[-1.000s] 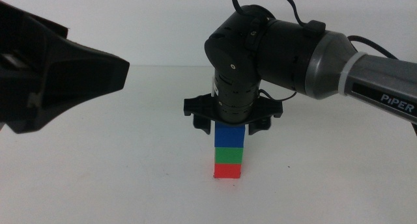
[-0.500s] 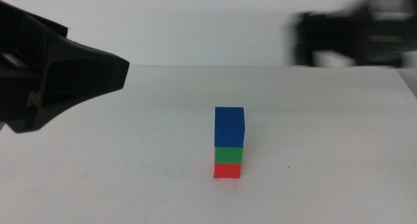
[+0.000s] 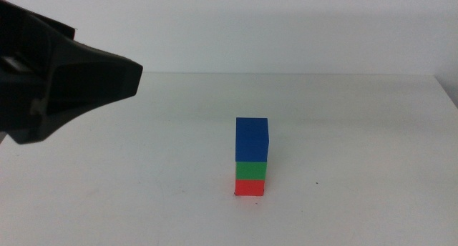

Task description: Stack red cubes first, then green, then blue cubes in a specific spot.

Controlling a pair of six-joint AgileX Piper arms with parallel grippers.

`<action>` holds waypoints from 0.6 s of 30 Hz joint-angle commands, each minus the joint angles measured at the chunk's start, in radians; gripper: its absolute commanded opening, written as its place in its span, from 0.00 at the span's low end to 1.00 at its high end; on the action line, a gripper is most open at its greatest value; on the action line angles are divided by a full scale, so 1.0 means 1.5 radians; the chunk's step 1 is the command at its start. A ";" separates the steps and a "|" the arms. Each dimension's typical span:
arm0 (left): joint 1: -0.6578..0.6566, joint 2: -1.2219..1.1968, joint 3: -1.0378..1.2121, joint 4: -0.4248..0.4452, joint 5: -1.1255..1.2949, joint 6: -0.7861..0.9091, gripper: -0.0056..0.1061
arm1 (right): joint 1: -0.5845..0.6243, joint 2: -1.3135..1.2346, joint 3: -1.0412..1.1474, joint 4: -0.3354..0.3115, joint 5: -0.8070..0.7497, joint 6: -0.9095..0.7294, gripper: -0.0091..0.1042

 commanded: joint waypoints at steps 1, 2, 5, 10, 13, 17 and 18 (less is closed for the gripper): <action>0.000 0.000 0.000 0.000 -0.007 0.000 0.82 | -0.013 -0.011 0.006 0.015 -0.020 -0.026 0.90; 0.000 0.000 0.000 0.000 -0.007 0.000 0.82 | -0.013 -0.012 0.006 0.015 -0.019 -0.024 0.90; 0.000 0.000 0.000 0.000 -0.008 0.000 0.82 | -0.013 -0.012 0.006 0.017 -0.020 -0.024 0.90; 0.000 0.000 0.000 0.000 -0.010 0.000 0.82 | -0.013 -0.012 0.006 0.018 -0.020 -0.019 0.90; 0.014 -0.006 0.032 0.015 -0.028 -0.001 0.82 | -0.013 -0.012 0.006 0.018 -0.020 -0.019 0.90; 0.091 -0.049 0.132 0.002 -0.151 -0.001 0.82 | -0.013 -0.012 0.006 0.026 -0.020 -0.019 0.90; 0.114 -0.061 0.164 0.000 -0.185 -0.001 0.82 | -0.013 -0.012 0.006 0.026 -0.020 -0.019 0.90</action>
